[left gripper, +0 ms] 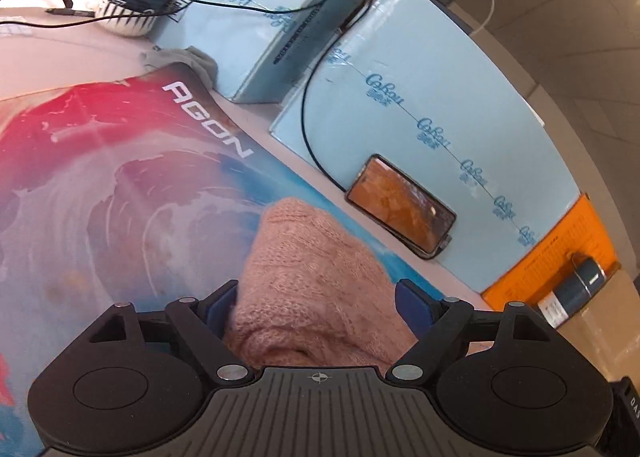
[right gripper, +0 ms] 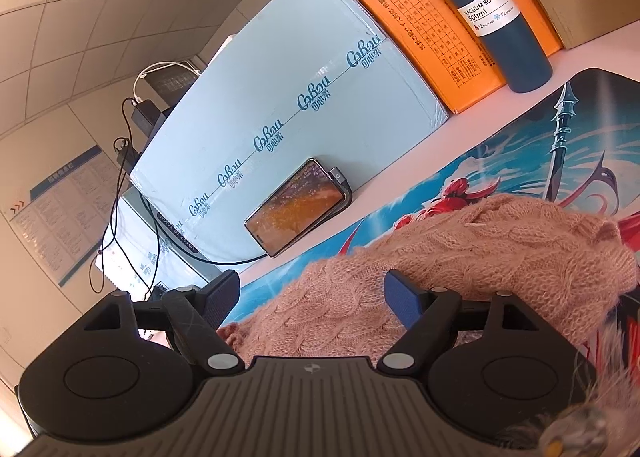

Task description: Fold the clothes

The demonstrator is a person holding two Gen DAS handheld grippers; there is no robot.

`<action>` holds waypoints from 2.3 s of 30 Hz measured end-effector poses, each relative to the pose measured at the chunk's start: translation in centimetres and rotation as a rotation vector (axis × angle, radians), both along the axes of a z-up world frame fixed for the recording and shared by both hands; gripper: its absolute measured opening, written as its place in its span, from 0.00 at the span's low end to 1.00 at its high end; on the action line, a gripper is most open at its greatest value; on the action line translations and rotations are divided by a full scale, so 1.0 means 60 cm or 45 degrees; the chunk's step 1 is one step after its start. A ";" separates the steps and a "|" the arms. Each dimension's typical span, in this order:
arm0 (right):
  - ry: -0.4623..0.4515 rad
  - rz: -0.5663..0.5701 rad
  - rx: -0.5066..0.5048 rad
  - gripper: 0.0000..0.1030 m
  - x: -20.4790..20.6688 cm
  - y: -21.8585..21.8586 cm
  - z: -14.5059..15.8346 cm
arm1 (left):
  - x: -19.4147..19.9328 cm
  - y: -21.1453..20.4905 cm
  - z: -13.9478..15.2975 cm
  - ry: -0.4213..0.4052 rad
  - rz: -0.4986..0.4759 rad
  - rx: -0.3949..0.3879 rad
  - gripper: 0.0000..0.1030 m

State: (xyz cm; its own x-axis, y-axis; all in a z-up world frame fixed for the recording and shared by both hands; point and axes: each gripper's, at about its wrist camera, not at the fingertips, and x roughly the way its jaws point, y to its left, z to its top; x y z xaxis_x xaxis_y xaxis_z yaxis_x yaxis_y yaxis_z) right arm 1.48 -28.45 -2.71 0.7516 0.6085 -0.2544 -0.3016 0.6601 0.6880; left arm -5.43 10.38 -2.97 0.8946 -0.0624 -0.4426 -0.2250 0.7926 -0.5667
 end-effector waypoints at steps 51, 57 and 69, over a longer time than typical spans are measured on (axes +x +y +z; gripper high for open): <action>0.095 0.312 0.084 0.38 0.006 0.035 -0.013 | 0.147 -0.044 0.052 -0.248 -0.784 0.214 0.95; -0.033 0.326 -0.116 0.21 -0.009 0.088 0.033 | 0.143 -0.042 0.044 -0.268 -0.796 0.156 0.95; 0.153 -0.137 0.272 0.19 -0.003 -0.006 0.049 | 0.141 -0.045 0.041 -0.341 -0.797 0.070 0.95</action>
